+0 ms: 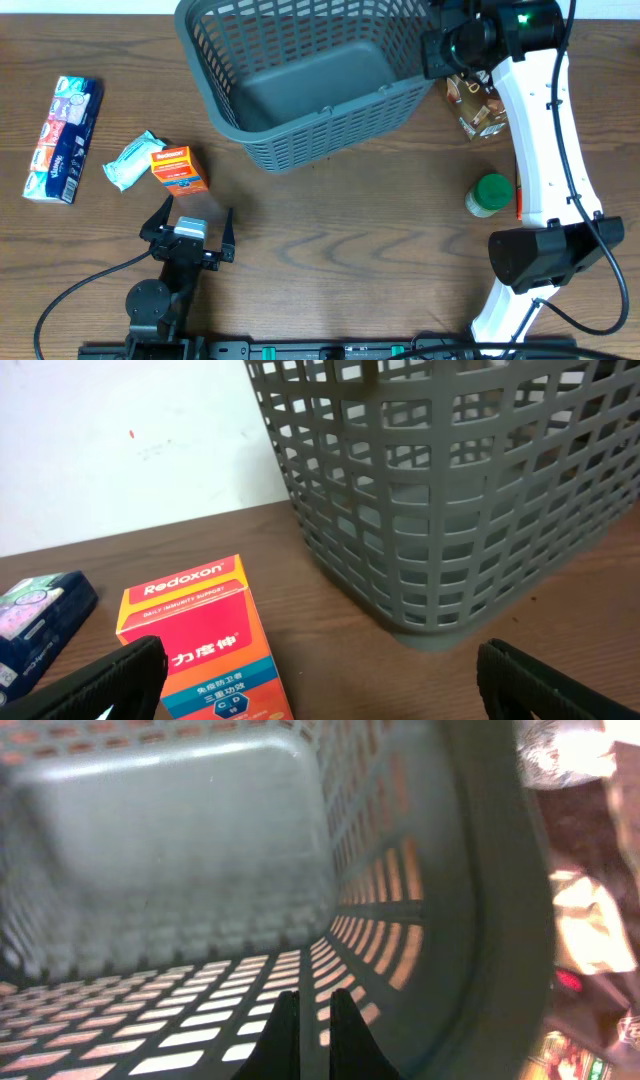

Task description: Pack container

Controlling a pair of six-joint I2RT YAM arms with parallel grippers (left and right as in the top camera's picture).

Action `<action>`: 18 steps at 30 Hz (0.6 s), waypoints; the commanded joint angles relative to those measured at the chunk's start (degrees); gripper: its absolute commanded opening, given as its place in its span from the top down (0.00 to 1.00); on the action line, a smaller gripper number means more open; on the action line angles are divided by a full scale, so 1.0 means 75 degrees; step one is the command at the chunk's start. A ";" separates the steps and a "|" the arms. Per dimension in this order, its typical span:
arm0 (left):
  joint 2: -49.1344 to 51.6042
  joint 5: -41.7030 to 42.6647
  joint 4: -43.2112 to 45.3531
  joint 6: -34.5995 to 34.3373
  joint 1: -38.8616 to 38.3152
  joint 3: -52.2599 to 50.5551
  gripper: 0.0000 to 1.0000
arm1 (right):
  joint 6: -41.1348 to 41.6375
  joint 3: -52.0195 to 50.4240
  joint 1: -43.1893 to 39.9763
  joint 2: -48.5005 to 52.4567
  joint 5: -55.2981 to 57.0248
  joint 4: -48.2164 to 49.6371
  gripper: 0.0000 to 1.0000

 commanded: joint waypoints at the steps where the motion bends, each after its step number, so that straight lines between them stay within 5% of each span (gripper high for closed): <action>1: -0.0035 0.0047 -0.0204 0.0099 -0.0012 -0.0157 0.02 | -0.0119 0.0093 0.0032 0.0111 0.0087 -0.0373 0.99; 18: -0.0035 0.0047 -0.0204 0.0099 -0.0012 -0.0157 0.02 | 0.0443 0.0143 0.0466 0.0108 0.0090 -0.1886 0.99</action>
